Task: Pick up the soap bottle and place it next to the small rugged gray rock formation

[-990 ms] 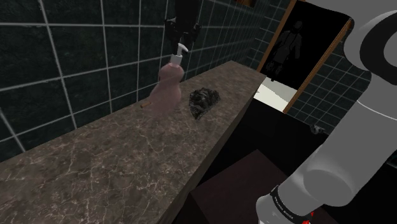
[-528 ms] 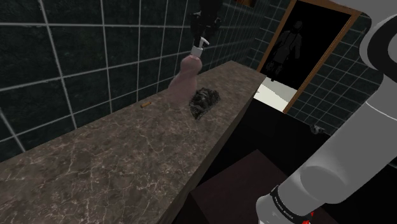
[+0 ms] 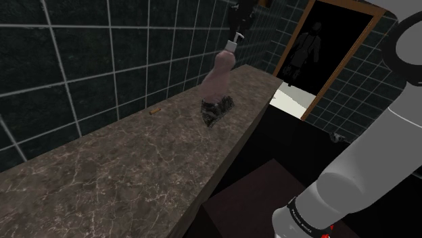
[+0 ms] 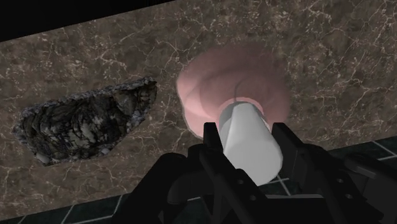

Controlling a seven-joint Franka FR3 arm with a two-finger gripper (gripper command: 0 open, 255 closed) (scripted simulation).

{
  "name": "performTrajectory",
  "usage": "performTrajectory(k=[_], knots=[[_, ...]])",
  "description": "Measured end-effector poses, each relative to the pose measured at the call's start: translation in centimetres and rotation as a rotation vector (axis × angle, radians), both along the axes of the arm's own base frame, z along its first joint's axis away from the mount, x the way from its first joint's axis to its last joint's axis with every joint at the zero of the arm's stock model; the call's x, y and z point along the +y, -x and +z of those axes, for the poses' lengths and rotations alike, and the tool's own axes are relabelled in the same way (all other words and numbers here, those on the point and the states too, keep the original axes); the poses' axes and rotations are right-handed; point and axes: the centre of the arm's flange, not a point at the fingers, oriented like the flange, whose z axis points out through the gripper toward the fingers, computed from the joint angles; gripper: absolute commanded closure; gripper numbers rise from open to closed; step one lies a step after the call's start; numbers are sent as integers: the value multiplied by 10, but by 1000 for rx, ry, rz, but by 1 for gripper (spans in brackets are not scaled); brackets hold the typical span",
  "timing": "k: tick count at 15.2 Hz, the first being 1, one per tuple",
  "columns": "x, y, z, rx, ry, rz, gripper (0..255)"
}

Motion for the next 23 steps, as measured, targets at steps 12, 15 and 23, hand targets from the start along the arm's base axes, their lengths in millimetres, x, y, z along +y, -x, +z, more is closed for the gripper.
performTrajectory(k=[12, 15, 23], knots=[[-141, 2, 45, 0, 0, 0, 255], [-146, 2, 32, 1, -1, 1, 255], [-147, 2, -11, 1, -1, 2, 255]])
